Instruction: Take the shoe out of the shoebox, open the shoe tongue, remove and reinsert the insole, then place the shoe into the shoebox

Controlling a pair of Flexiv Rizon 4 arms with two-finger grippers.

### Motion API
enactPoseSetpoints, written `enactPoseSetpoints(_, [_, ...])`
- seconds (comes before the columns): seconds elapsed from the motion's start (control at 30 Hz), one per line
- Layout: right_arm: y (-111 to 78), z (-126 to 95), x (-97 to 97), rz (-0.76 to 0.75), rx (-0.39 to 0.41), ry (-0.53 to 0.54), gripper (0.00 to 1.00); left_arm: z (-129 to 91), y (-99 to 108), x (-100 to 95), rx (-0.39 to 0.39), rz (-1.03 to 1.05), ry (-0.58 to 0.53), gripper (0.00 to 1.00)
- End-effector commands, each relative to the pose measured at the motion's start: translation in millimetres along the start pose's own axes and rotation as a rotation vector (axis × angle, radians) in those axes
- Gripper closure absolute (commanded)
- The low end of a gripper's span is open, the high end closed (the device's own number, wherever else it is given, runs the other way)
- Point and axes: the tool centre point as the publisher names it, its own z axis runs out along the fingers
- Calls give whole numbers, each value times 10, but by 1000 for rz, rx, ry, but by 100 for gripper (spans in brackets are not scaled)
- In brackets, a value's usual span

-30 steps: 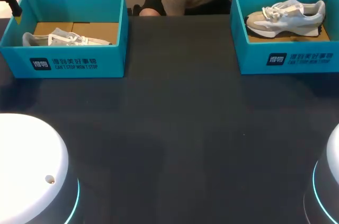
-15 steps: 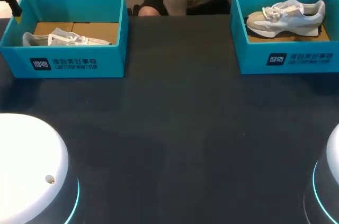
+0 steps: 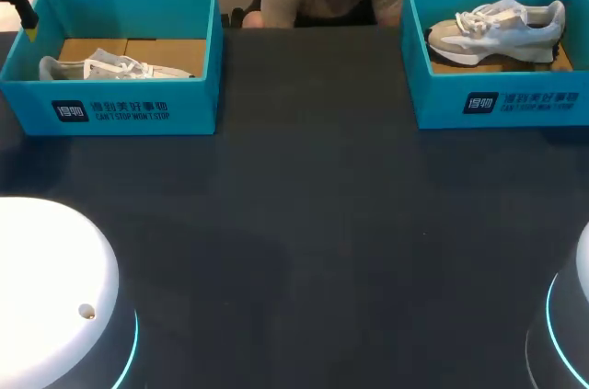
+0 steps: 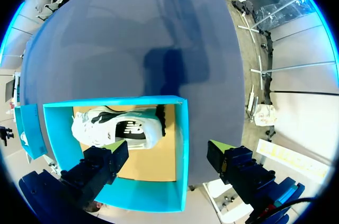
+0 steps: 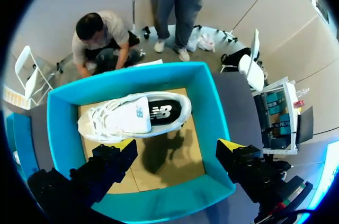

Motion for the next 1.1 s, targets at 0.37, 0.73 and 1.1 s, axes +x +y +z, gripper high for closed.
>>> enactPoseSetpoints(0.37, [228, 566, -63, 11, 85, 35, 0, -8, -20, -1, -4, 1, 2, 0])
enactPoseSetpoints(0.73, [285, 773, -116, 4, 116, 39, 29, -8, -20, -1, -4, 1, 2, 0])
enactPoseSetpoints(1.1, [356, 927, -132, -15, 133, 38, 38, -8, -20, -1, -4, 1, 2, 0])
